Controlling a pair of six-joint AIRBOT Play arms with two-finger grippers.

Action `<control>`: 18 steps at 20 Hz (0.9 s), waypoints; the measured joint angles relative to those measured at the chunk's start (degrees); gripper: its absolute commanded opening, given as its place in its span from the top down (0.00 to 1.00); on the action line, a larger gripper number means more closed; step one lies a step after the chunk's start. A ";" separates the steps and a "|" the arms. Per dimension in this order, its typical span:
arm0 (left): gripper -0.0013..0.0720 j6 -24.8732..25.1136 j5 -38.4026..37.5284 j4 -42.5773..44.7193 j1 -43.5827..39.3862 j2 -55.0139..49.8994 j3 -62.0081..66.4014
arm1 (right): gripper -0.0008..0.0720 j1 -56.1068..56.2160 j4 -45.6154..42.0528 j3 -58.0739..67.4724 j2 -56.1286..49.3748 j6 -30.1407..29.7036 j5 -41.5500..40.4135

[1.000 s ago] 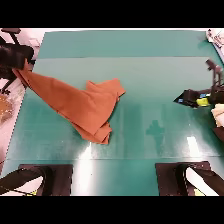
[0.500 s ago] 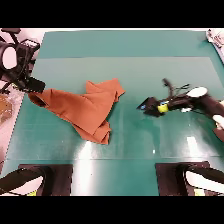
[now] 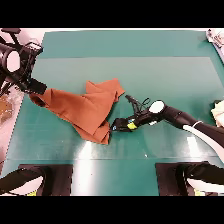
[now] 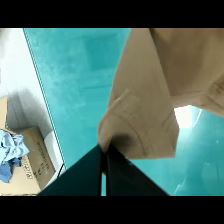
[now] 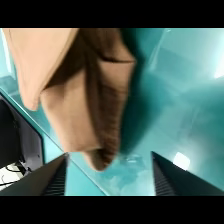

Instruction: Fold the shirts.

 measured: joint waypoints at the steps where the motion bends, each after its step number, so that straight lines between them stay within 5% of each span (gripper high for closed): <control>1: 0.96 0.09 0.07 -0.33 0.00 -0.02 -0.02 | 0.24 0.94 0.35 0.00 0.00 -0.15 -0.28; 4: 0.96 0.17 0.55 -1.44 0.00 0.00 -0.04 | 0.29 2.84 0.98 0.00 0.00 -0.96 -1.64; 6: 0.96 0.28 0.96 -2.49 0.00 0.00 -0.04 | 0.47 3.48 1.20 0.00 0.00 -1.55 -2.03; 8: 0.96 0.28 1.29 -3.30 0.00 -0.02 -0.04 | 0.55 3.78 1.33 0.00 0.00 -2.05 -3.21; 18: 0.96 0.28 1.79 -5.42 0.00 0.00 -0.04 | 0.55 6.49 1.53 0.00 -0.04 -2.71 -9.42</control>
